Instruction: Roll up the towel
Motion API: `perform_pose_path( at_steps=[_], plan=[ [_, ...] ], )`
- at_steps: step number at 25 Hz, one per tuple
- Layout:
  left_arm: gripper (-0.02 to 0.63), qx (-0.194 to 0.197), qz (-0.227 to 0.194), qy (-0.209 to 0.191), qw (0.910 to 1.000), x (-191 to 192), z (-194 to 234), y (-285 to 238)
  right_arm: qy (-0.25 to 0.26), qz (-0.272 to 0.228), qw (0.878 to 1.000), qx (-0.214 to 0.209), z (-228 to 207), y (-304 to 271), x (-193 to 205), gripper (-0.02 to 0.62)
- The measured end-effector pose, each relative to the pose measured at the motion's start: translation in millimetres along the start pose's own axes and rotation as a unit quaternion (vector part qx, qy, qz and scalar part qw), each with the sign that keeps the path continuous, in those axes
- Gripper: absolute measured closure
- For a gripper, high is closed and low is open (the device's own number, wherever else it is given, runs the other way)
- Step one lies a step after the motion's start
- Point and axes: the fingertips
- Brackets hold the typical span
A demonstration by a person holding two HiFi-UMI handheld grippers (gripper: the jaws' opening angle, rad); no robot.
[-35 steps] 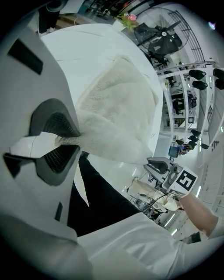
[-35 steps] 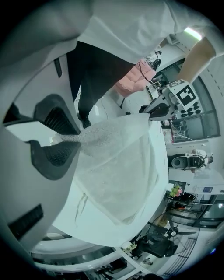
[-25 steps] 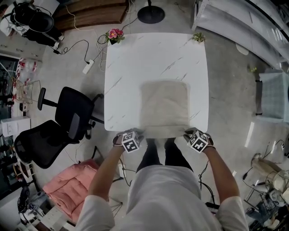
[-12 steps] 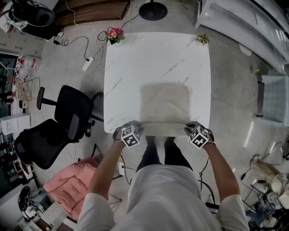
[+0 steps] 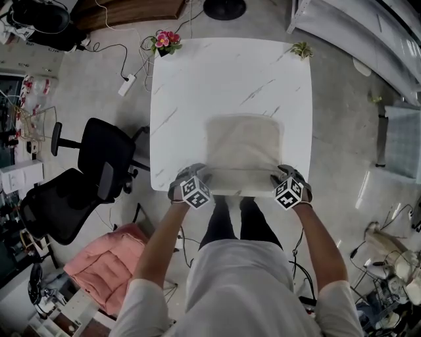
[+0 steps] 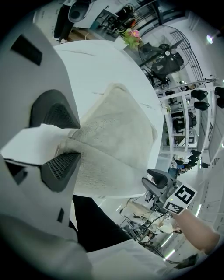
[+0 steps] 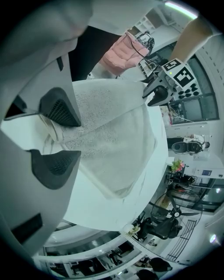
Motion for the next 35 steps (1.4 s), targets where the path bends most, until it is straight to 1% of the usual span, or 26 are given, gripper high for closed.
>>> perform_pose_path(
  at_steps=[3,5,9,10,12,14,16,19,20,21,23,27,29,32,35],
  plan=[
    [0.411,-0.003,-0.005,0.005,1.0000,-1.0,2.2,1.7,0.001,0.003,1.000,0.010,-0.9,-0.7,-0.8,0.407],
    [0.410,-0.014,-0.015,0.001,0.9998,-1.7,5.3,8.7,-0.002,-0.005,1.000,0.015,0.1,5.2,-4.1,0.405],
    [0.421,-0.044,-0.050,-0.010,0.9978,-6.3,13.3,32.7,0.000,-0.036,0.999,0.022,3.5,27.2,-12.6,0.407],
    [0.431,-0.049,-0.056,-0.012,0.9972,-6.2,13.8,38.4,0.000,-0.045,0.999,0.023,4.8,33.0,-14.5,0.408],
    [0.431,-0.053,-0.063,-0.013,0.9965,-3.9,12.6,47.7,0.002,-0.061,0.998,0.026,8.5,43.6,-18.7,0.413],
    [0.431,-0.049,-0.070,-0.009,0.9963,-0.8,6.5,55.6,0.006,-0.074,0.997,0.023,16.2,51.7,-21.7,0.425],
    [0.431,-0.036,-0.081,-0.008,0.9960,0.2,-7.1,61.5,0.011,-0.080,0.997,0.006,29.8,55.0,-21.7,0.433],
    [0.433,-0.011,-0.095,-0.031,0.9949,2.2,-36.4,63.6,0.029,-0.070,0.997,-0.026,56.1,51.3,-14.6,0.436],
    [0.453,-0.007,-0.098,-0.038,0.9944,3.5,-44.6,62.9,0.037,-0.064,0.997,-0.030,63.4,48.7,-11.1,0.440],
    [0.480,-0.005,-0.099,-0.043,0.9941,5.0,-51.0,61.5,0.045,-0.059,0.997,-0.032,69.3,46.1,-7.5,0.442],
    [0.487,-0.005,-0.095,-0.047,0.9943,8.5,-59.6,57.0,0.050,-0.053,0.997,-0.032,76.5,41.7,-2.2,0.442],
    [0.416,-0.008,-0.071,-0.064,0.9954,17.1,-67.8,38.4,0.058,-0.034,0.998,-0.018,75.5,27.5,9.1,0.433],
    [0.420,-0.020,-0.064,-0.075,0.9949,19.2,-67.4,28.1,0.066,-0.018,0.998,-0.006,72.0,16.0,16.9,0.437],
    [0.466,-0.043,-0.060,-0.079,0.9942,16.5,-59.5,17.8,0.073,-0.011,0.997,0.012,65.9,4.8,18.8,0.448],
    [0.518,-0.041,-0.057,-0.078,0.9945,17.1,-59.1,16.7,0.076,-0.012,0.997,0.024,65.5,2.7,17.6,0.485]
  ],
)
Point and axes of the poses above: the fingertips, and each gripper's own axes: y backward along the fingers, z to its left, x out of its underside, and after that the axes turned 7 degrees about -x, right-handed
